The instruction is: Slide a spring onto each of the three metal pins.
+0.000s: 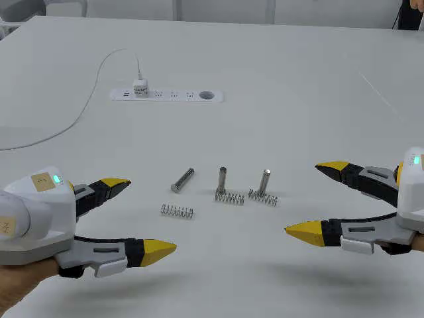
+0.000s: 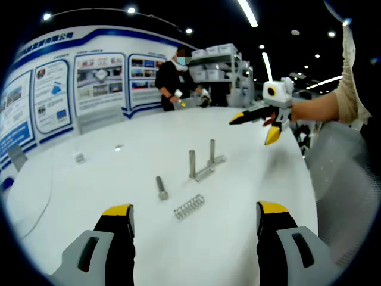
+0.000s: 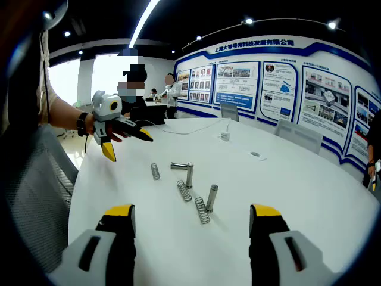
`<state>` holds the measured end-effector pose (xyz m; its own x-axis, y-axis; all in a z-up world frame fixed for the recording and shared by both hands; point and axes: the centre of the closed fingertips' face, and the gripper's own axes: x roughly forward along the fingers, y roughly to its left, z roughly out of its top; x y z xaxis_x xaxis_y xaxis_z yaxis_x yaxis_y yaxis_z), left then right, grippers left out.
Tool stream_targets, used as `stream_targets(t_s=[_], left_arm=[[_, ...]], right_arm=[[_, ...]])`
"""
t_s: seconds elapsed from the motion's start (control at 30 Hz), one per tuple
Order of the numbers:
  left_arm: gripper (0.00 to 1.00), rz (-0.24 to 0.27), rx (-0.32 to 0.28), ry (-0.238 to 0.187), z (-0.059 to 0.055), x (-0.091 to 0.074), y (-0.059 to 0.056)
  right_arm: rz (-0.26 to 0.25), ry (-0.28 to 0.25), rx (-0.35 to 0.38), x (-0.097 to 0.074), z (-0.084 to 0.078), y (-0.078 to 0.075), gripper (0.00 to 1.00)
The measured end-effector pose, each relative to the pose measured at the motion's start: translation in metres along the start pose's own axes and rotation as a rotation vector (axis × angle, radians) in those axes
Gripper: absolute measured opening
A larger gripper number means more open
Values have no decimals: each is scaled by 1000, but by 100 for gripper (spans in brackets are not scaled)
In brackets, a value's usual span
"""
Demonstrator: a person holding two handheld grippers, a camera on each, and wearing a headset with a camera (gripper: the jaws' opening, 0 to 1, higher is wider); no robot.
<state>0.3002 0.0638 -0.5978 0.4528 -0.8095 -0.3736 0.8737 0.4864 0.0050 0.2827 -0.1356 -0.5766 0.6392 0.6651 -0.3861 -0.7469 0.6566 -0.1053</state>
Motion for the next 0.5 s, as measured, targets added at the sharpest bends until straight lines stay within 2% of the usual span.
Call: stream_targets(t_s=[0.5], left_arm=[[85, -1, -2, 4, 1, 1, 2]], right_arm=[[-4, 5, 9, -1, -2, 0, 79]])
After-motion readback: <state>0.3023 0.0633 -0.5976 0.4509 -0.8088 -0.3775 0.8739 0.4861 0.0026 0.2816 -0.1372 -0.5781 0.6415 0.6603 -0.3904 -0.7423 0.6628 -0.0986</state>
